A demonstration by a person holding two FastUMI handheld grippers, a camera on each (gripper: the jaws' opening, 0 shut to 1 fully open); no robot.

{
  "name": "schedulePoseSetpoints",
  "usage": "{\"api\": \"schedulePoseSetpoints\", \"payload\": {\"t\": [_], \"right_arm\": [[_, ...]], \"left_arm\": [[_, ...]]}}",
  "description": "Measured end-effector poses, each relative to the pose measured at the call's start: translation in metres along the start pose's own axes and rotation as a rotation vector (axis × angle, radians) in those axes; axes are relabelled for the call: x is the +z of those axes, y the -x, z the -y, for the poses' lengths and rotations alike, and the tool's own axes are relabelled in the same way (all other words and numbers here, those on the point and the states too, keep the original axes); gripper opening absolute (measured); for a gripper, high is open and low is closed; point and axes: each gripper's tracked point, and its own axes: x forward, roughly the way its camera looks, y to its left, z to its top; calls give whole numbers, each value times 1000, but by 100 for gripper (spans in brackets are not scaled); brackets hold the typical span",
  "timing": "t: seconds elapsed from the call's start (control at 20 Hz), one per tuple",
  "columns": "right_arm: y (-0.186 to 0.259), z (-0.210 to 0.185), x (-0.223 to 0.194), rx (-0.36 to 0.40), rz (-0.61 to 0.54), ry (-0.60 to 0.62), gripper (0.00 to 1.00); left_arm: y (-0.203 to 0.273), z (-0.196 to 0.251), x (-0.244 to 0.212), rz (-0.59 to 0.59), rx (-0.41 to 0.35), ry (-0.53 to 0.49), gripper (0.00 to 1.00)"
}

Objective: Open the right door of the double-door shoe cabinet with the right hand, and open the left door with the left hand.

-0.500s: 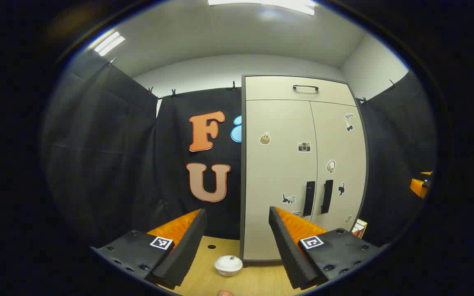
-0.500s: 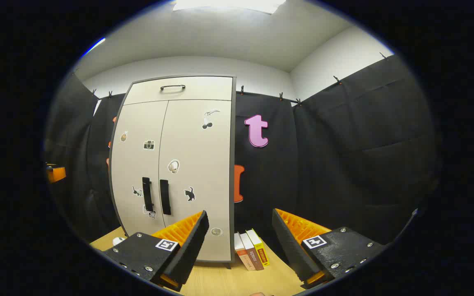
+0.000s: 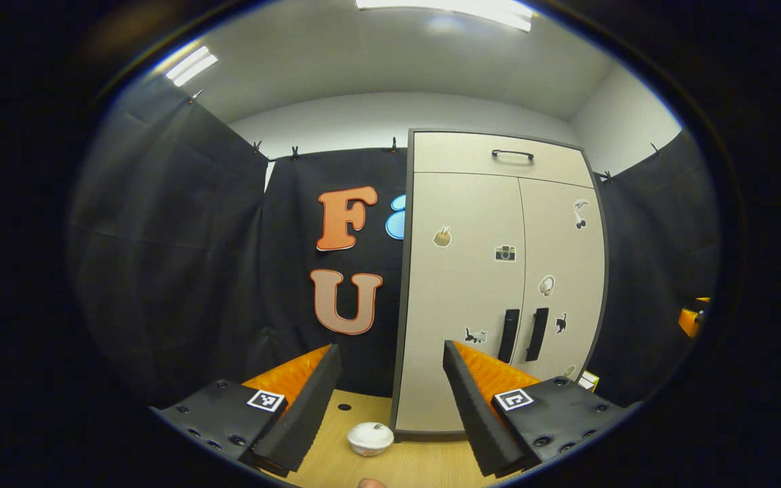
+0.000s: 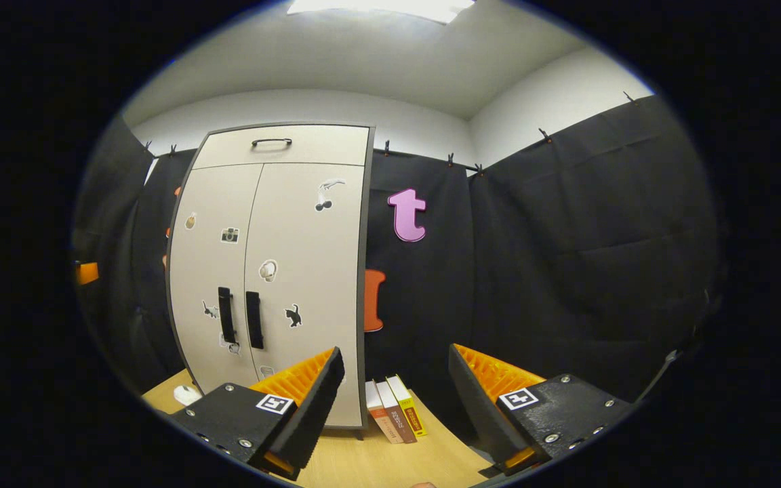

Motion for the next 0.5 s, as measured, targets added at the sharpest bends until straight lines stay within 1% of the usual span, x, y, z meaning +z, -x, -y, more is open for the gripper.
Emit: {"api": "schedulePoseSetpoints", "payload": {"t": [0.3, 0.5], "right_arm": [[-1, 4, 0, -11, -2, -6, 94], [-6, -11, -3, 8, -11, -2, 94]], "left_arm": [[3, -6, 7, 12, 13, -2, 97], [5, -14, 7, 12, 23, -5, 96]]}}
